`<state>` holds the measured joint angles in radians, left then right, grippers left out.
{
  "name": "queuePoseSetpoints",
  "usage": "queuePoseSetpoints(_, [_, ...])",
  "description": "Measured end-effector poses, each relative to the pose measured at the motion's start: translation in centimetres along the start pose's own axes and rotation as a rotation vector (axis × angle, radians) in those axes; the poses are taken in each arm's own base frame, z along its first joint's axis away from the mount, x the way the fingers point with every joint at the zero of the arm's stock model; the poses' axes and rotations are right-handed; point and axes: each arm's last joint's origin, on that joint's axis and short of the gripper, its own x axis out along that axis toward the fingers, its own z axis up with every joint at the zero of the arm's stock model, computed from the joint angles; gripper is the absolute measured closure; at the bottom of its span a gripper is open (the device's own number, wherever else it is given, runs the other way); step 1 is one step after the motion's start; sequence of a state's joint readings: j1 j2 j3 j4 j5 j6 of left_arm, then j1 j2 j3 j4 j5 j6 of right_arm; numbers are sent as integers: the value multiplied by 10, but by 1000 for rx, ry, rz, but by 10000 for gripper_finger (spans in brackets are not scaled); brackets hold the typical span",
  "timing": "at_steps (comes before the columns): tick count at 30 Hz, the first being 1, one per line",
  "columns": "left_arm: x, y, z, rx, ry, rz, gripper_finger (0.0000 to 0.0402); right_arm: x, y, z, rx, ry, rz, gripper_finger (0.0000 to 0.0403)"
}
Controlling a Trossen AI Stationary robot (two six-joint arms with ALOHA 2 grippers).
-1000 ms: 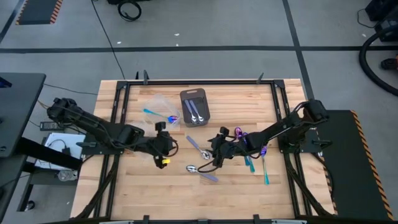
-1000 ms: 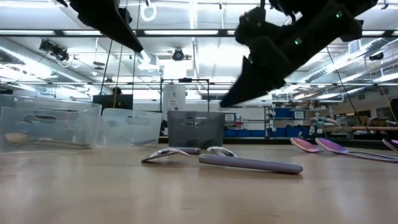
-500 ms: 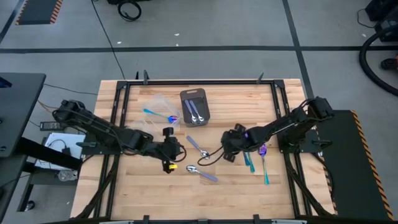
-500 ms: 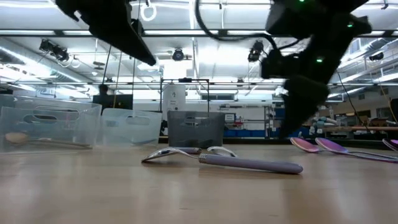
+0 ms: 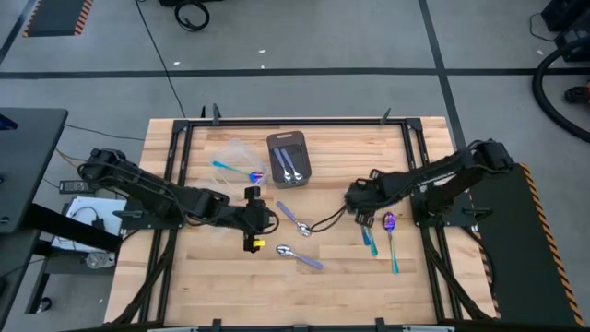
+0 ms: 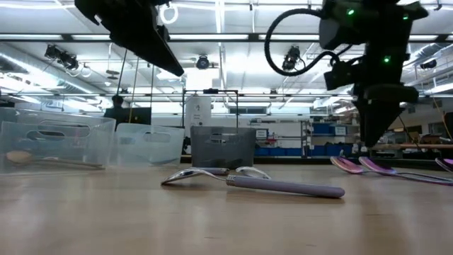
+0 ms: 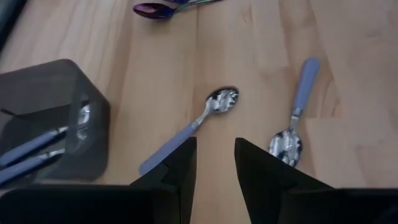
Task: Sort silverware by color (type)
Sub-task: Put the blue spoon into the top transparent bin
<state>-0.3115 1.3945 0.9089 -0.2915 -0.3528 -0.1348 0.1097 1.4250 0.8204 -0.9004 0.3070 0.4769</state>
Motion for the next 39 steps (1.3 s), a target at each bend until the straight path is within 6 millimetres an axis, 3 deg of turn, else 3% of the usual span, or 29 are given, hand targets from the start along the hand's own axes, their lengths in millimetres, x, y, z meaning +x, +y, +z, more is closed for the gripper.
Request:
queuePoseSetpoints(5, [4,9,2,-79,7,-59,286,12,-30,11,-1,92,99,201])
queuePoseSetpoints(14, [-1,-7,0,-197,38,-185,286,32,-60,20,-59,167,270,210])
queuePoseSetpoints(22, [-15,-39,-10,-179,87,-282,286,55,-61,27,-110,208,396,226])
queuePoseSetpoints(27, [-23,-55,-14,-131,92,-327,286,64,-59,28,-145,233,405,257])
queuePoseSetpoints(39, [-27,-62,-19,-98,112,-328,286,64,-57,31,-64,212,411,363])
